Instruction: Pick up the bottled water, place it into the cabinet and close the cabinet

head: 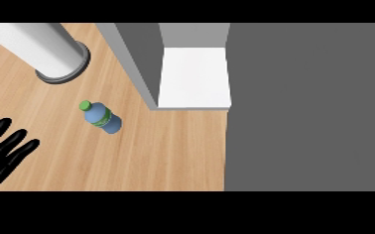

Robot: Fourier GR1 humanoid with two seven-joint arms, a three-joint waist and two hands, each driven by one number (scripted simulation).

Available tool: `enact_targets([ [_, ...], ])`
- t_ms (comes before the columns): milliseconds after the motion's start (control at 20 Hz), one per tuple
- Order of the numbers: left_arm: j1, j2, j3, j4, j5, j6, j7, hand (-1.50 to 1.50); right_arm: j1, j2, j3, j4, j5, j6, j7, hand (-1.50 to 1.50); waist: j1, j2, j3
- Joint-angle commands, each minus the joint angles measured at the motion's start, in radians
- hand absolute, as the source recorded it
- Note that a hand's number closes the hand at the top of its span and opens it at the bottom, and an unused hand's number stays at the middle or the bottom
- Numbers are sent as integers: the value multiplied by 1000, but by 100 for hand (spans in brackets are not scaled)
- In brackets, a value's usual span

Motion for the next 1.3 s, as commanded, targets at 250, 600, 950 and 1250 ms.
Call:
enact_targets([
  [250, 57, 38, 110, -104, 136, 12, 57, -150, 89, -4, -54, -200, -204, 5, 94, -150, 0, -2, 0],
  [600, 60, 25, 180, -80, 153, 28, 60, -150, 114, 12, -56, -203, -211, 23, 87, -150, -4, -2, 0],
  [950, 12, -13, 190, 102, 37, -47, 20, -150, 146, 12, -93, -229, -247, 41, 77, -150, -24, 2, -2],
  [1250, -31, -19, 194, 202, -84, -85, 4, -150, 159, 10, -107, -217, -265, 67, 65, -150, -32, 3, -2],
])
